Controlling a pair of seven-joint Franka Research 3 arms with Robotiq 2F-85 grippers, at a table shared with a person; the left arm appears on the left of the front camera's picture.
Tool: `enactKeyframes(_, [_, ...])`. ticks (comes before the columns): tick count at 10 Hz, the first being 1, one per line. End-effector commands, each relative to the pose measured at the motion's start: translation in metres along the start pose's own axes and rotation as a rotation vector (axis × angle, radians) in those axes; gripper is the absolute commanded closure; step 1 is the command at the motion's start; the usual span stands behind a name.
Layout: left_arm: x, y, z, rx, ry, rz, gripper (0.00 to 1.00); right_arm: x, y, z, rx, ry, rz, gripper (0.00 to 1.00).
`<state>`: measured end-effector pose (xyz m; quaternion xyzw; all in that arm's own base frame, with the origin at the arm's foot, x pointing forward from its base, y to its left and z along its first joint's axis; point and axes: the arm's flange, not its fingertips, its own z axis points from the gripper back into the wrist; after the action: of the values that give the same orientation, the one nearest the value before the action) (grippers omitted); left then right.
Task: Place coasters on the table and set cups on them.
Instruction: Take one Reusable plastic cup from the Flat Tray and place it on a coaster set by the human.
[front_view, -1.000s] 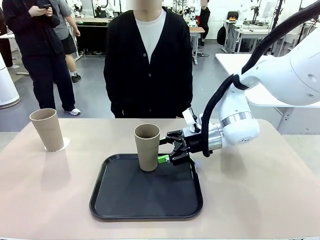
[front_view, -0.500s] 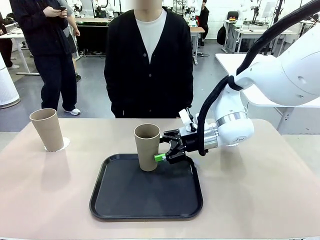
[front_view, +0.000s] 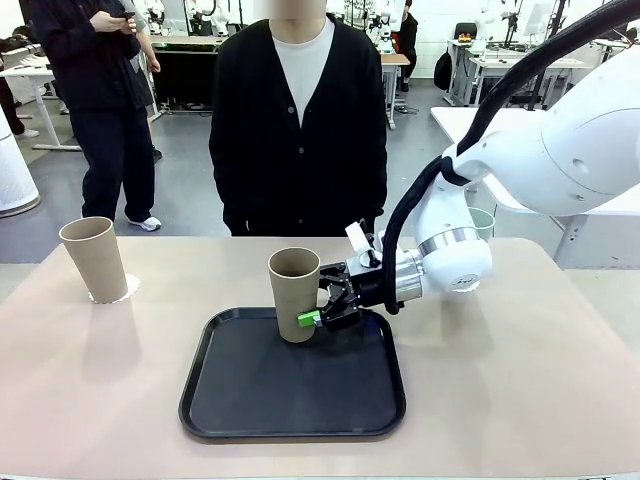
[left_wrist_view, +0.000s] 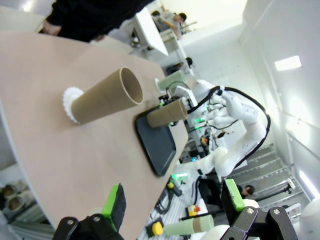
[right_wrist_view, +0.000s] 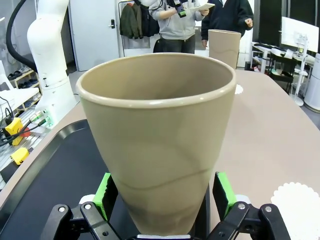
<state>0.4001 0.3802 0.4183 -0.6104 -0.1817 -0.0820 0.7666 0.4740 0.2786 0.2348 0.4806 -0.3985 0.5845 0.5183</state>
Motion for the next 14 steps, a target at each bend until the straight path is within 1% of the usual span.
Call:
enactKeyframes(1, [0.000, -0.002, 0.001, 0.009, 0.000, 0.004, 0.00, -0.003, -0.004, -0.011, 0.012, -0.002, 0.009, 0.00])
enactKeyframes(3, [0.000, -0.002, 0.001, 0.009, 0.000, 0.004, 0.00, -0.002, -0.005, -0.017, 0.021, 0.000, 0.019, 0.00])
enactKeyframes(4, [0.000, -0.002, 0.001, 0.009, 0.000, 0.004, 0.00, -0.002, -0.006, -0.016, 0.022, -0.008, 0.038, 0.60])
enactKeyframes(5, [0.000, -0.002, 0.001, 0.009, 0.000, 0.004, 0.00, -0.002, -0.005, -0.016, 0.022, -0.011, 0.036, 0.60])
enactKeyframes(6, [0.000, -0.002, 0.001, 0.009, 0.000, 0.004, 0.00, -0.002, -0.005, -0.016, 0.021, -0.013, 0.036, 1.00])
enactKeyframes(7, [0.000, -0.002, 0.001, 0.009, 0.000, 0.004, 0.00, -0.001, -0.003, -0.016, 0.026, -0.011, 0.039, 0.65])
enactKeyframes(8, [0.000, -0.002, 0.001, 0.009, 0.000, 0.004, 0.00, 0.002, -0.001, -0.015, 0.037, -0.009, 0.047, 1.00])
enactKeyframes(10, [0.000, -0.002, 0.001, 0.009, 0.000, 0.004, 0.00, 0.014, 0.007, -0.010, 0.048, -0.020, 0.072, 1.00])
enactKeyframes(11, [0.000, -0.002, 0.001, 0.009, 0.000, 0.004, 0.00, 0.024, 0.014, -0.006, 0.078, -0.024, 0.077, 0.33])
enactKeyframes(14, [0.000, -0.002, 0.001, 0.009, 0.000, 0.004, 0.00, 0.078, 0.022, 0.012, 0.162, -0.011, 0.108, 0.33])
